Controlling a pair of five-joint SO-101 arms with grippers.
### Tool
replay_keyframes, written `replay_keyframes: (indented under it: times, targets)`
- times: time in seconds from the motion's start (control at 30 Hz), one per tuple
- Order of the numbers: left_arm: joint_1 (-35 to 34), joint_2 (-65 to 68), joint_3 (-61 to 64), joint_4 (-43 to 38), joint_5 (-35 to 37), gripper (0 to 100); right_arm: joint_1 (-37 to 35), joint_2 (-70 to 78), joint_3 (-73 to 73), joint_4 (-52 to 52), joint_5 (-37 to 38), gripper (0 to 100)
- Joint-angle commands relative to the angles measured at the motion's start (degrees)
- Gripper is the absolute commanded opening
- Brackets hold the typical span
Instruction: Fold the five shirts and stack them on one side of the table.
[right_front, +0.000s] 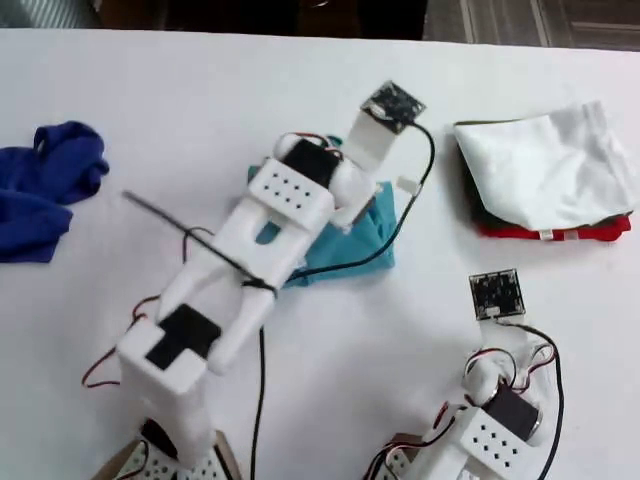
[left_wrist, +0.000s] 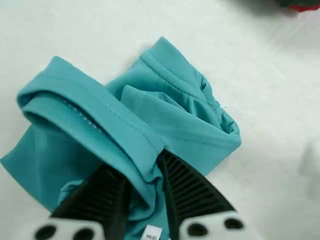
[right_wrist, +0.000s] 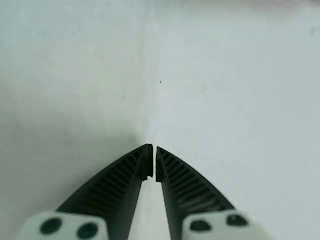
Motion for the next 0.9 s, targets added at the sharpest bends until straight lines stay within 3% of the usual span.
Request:
replay_keyframes:
  times: [0.0,0.17,0.33,0.53,0.63,0.73,0.87]
  targets:
    - [0.79,2.37,-4.79,-0.53,0.44,3,0.48,-1.36,0.62,-0.04,-0.62,2.0]
    - [0.88,6.59,-11.38,0.97,0.44,4,0.48,-1.36,0.62,-0.04,-0.62,2.0]
    - [1.76,8.97,-17.63,6.42,0.44,22,0.48,-1.36,0.62,-0.04,-0.62,2.0]
    - [-0.88,9.05,-31.16,16.44,0.00,19,0.48,-1.36,0.62,-0.04,-0.62,2.0]
    - [-6.59,9.14,-38.11,23.12,0.00,16,0.48,-1.36,0.62,-0.04,-0.70,2.0]
    - [-15.56,9.58,-41.36,29.01,0.09,3,0.48,-1.36,0.62,-0.04,-0.70,2.0]
    - [-29.45,8.44,-36.09,29.01,-0.09,2,0.48,-1.36,0.62,-0.04,-0.70,1.9]
